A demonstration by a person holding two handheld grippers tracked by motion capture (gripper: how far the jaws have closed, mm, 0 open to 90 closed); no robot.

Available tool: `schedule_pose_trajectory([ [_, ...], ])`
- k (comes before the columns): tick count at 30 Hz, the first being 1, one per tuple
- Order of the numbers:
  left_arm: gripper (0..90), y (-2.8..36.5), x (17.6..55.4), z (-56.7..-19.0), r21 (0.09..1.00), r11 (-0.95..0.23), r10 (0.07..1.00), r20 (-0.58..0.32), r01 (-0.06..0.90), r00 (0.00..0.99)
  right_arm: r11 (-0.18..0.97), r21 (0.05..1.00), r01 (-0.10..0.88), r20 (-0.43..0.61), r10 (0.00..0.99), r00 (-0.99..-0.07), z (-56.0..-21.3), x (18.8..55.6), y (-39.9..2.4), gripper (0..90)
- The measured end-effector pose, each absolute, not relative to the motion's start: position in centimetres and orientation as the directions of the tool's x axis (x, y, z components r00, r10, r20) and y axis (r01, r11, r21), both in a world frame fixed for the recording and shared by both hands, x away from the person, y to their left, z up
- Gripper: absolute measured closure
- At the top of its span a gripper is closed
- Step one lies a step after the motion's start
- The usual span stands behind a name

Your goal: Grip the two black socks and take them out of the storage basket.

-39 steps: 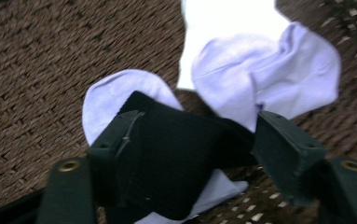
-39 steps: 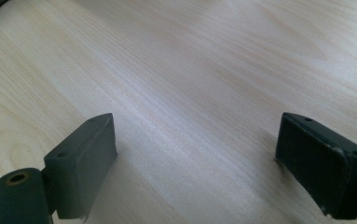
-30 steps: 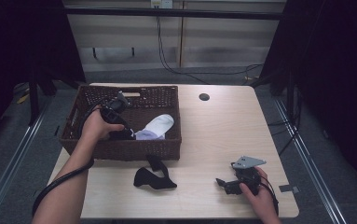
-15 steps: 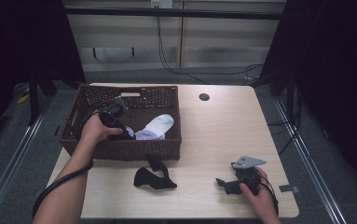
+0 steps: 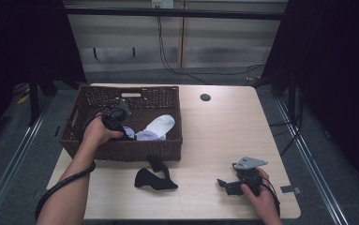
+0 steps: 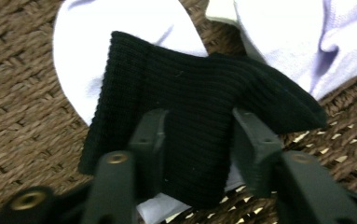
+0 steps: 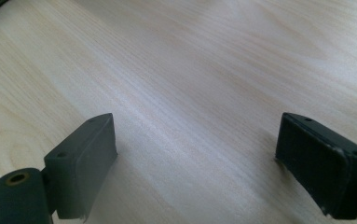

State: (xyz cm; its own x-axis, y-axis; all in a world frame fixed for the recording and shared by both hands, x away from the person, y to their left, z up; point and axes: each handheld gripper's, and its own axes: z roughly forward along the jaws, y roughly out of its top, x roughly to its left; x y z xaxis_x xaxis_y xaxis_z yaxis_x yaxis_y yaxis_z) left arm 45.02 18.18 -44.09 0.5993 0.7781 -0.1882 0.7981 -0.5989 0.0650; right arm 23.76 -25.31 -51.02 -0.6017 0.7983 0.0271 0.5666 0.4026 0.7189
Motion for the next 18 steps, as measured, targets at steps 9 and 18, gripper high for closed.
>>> schedule_pose_trajectory([
  [9,79.7,18.0,45.0,-44.2,0.042,-0.609,0.771,-0.203,0.792,0.603,0.405,0.718,0.566,0.026,0.797,-0.603,-51.0,23.8,-25.3,11.5],
  [18,80.7,18.0,45.1,-42.9,0.050,-0.602,0.778,-0.185,0.797,0.600,0.403,0.719,0.566,0.026,0.798,-0.602,-51.0,23.8,-25.3,11.5],
])
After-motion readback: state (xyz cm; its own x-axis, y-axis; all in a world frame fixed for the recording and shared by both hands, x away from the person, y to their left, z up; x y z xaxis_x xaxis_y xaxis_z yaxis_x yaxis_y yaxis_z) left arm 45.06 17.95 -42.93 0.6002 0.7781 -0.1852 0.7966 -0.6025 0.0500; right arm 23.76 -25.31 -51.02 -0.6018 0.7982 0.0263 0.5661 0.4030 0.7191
